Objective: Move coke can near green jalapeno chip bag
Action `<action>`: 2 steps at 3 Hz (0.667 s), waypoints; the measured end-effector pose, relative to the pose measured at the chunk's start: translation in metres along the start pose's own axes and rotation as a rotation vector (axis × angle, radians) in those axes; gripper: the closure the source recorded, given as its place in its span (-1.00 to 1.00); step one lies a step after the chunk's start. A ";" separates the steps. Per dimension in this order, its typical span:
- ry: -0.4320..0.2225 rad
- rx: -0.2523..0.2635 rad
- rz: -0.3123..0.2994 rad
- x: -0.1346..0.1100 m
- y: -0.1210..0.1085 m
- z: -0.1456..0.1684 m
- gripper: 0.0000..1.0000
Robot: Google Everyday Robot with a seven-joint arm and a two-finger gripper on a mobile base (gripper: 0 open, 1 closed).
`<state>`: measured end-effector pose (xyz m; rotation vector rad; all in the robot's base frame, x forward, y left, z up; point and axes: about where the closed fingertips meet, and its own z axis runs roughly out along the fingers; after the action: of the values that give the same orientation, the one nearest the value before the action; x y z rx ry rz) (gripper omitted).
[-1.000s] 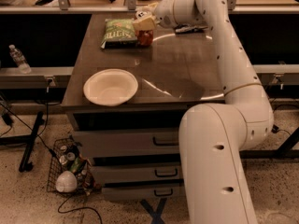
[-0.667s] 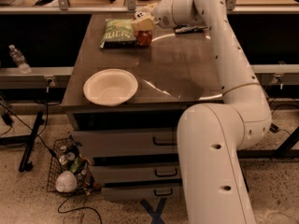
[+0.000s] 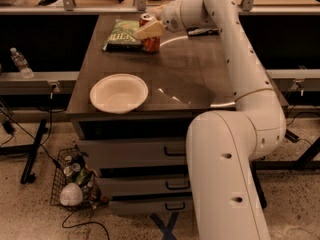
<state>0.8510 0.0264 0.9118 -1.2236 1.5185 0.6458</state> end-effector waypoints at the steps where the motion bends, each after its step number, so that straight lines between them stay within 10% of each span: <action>1: -0.003 0.057 0.017 -0.003 -0.014 -0.027 -1.00; 2: -0.011 0.181 0.034 -0.006 -0.040 -0.080 -1.00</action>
Offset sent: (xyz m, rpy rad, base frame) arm -0.0340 -0.1454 0.0573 0.0608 -0.0914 -0.3392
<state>0.8573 -0.0549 0.9503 -1.0572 1.5556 0.5244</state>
